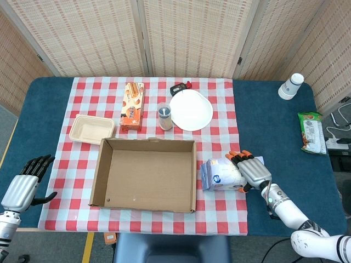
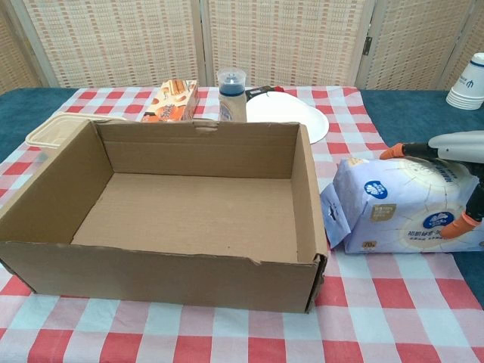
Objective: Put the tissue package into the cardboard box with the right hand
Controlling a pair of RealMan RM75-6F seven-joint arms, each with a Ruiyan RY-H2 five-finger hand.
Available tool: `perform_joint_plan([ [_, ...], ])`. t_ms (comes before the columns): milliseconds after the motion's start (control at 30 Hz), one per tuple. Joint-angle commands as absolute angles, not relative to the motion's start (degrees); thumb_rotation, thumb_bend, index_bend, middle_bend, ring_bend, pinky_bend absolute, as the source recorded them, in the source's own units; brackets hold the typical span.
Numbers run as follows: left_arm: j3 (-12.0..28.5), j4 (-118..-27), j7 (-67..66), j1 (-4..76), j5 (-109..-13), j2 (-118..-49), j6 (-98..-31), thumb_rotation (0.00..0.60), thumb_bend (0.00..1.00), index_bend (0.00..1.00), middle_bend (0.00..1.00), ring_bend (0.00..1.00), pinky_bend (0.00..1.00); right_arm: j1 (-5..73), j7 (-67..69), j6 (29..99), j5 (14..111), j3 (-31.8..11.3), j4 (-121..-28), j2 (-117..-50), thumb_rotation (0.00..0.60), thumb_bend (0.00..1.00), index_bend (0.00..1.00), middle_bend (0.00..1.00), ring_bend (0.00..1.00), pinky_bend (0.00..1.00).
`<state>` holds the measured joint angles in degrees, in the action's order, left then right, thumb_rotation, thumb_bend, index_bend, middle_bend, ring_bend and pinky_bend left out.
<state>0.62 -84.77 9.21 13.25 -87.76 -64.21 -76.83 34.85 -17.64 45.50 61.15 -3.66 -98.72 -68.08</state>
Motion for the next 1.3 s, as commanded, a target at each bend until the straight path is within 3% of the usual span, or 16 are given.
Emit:
perform_joint_plan([
  [33, 0.62, -84.81, 9.22, 13.23, -87.76, -64.18, -76.86, 0.6, 0.2, 0.0, 0.0, 0.0, 0.07, 34.98, -17.68, 45.88, 61.13, -3.47, -98.35, -68.5, 0.6, 0.0, 0.0, 0.0, 0.0, 0.0],
  [267, 0.63, -84.82, 9.36, 13.19, -87.78, -64.12, -76.96, 0.6, 0.2, 0.0, 0.0, 0.0, 0.07, 35.09, -18.1, 46.86, 61.06, -3.31, -97.69, -69.31, 0.6, 0.0, 0.07, 0.01, 0.01, 0.07],
  [400, 0.65, -84.8, 9.67, 13.16, -87.8, -64.01, -77.04, 0.6, 0.2, 0.0, 0.0, 0.0, 0.07, 34.8, -19.2, 49.38, 62.05, -3.21, -96.26, -71.21, 0.6, 0.0, 0.22, 0.1, 0.09, 0.22],
  [633, 0.67, -84.74, 9.97, 13.15, -87.75, -63.93, -77.01, 0.6, 0.2, 0.0, 0.0, 0.0, 0.07, 34.58, -19.97, 51.12, 62.62, -2.92, -95.15, -72.47, 0.6, 0.0, 0.38, 0.22, 0.21, 0.37],
  [1000, 0.7, -84.57, 9.87, 13.23, -87.68, -64.05, -76.86, 0.6, 0.2, 0.0, 0.0, 0.0, 0.07, 34.0, -20.35, 53.28, 63.32, -2.92, -97.37, -70.6, 0.6, 0.03, 0.45, 0.28, 0.26, 0.4],
  [1300, 0.79, -84.54, 9.43, 13.35, -87.38, -64.25, -76.53, 0.6, 0.2, 0.0, 0.0, 0.0, 0.07, 32.58, -23.55, 57.96, 64.12, -3.45, -110.73, -58.55, 0.6, 0.03, 0.45, 0.28, 0.26, 0.4],
])
